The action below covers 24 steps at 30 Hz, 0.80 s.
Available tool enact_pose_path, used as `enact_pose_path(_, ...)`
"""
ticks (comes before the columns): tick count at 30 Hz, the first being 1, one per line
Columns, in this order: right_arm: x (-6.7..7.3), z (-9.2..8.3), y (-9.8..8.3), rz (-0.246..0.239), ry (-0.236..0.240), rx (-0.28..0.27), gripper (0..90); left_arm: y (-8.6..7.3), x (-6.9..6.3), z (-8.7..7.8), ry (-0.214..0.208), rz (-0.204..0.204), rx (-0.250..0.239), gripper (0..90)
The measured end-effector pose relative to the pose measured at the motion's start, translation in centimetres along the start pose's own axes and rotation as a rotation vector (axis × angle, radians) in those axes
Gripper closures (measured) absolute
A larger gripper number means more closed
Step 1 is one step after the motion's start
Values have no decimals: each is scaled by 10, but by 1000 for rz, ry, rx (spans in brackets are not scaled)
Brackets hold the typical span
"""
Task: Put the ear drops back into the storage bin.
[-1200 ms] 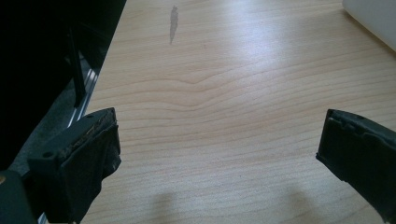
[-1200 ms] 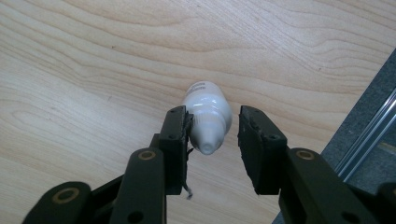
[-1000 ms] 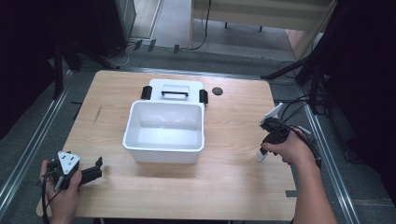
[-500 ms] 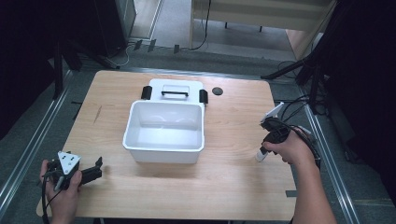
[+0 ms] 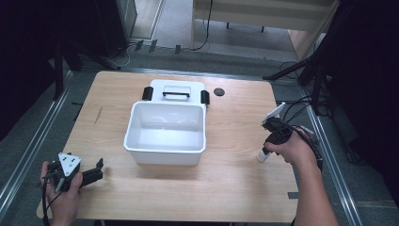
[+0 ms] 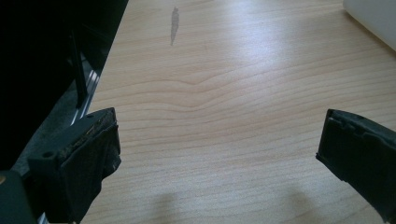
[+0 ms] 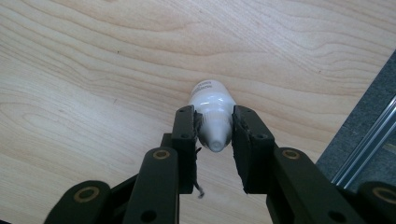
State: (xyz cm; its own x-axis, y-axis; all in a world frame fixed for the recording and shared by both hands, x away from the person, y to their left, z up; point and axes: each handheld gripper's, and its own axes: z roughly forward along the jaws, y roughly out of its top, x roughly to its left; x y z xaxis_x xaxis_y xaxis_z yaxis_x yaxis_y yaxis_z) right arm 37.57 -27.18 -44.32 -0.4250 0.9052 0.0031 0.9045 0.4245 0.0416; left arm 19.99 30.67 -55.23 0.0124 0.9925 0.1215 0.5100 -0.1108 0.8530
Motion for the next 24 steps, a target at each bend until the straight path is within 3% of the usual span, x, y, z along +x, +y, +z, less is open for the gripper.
enact_pose_path(10,7,-16,6,-45,0,-5,715,0,0,0,-2,-2,1,0)
enact_pose_path(24,43,-51,27,-131,-7,-8,715,0,1,0,-5,-7,5,0)
